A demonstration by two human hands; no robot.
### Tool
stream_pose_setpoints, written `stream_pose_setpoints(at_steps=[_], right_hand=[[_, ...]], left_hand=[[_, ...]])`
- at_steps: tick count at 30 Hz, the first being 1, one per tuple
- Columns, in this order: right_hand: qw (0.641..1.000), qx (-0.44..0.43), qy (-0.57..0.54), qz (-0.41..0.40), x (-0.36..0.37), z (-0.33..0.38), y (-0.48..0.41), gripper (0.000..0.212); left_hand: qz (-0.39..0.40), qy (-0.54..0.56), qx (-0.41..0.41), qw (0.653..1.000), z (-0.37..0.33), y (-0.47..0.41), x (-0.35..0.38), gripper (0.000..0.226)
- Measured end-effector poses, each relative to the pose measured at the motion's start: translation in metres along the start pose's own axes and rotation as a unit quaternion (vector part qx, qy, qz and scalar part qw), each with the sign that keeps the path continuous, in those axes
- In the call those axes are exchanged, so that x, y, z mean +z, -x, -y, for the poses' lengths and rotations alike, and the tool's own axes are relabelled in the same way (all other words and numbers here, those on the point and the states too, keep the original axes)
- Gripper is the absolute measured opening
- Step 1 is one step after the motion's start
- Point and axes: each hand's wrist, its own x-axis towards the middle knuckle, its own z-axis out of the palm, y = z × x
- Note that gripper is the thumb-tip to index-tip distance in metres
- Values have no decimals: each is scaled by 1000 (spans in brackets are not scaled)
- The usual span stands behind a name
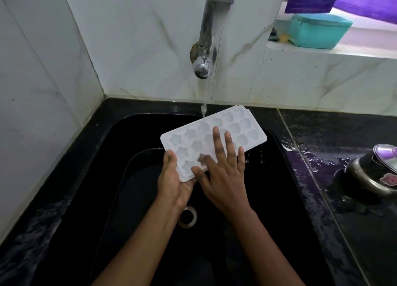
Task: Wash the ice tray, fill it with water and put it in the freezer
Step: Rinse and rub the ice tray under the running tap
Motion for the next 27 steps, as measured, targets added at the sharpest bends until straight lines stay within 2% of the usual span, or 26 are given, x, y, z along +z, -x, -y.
stream_pose_setpoints(at_steps=[4, 8, 13, 19, 23, 25, 27], right_hand=[[997, -13, -38, 65, -3, -11, -1, 53], [999, 11, 35, 4, -1, -4, 0, 43], [997, -12, -61, 55, 2, -5, 0, 55], [1000, -5, 13, 14, 0, -6, 1, 44], [995, -41, -87, 42, -1, -14, -2, 51], [987, -6, -157, -16, -9, -21, -7, 54], [972, 45, -217, -84, -16, -24, -12, 48]], left_hand=[[-6, 2, 10, 1000, -5, -3, -5, 36], [-4, -21, -1, 1000, -1, -1, 0, 38], [-2, -10, 20, 1000, -5, -3, -4, 40], [2, -14, 0, 1000, 0, 0, 1, 40], [-2, -10, 8, 1000, -2, -1, -3, 37], [-4, -19, 0, 1000, 1, 0, -1, 36], [-13, -34, -6, 999, 3, 0, 2, 37]])
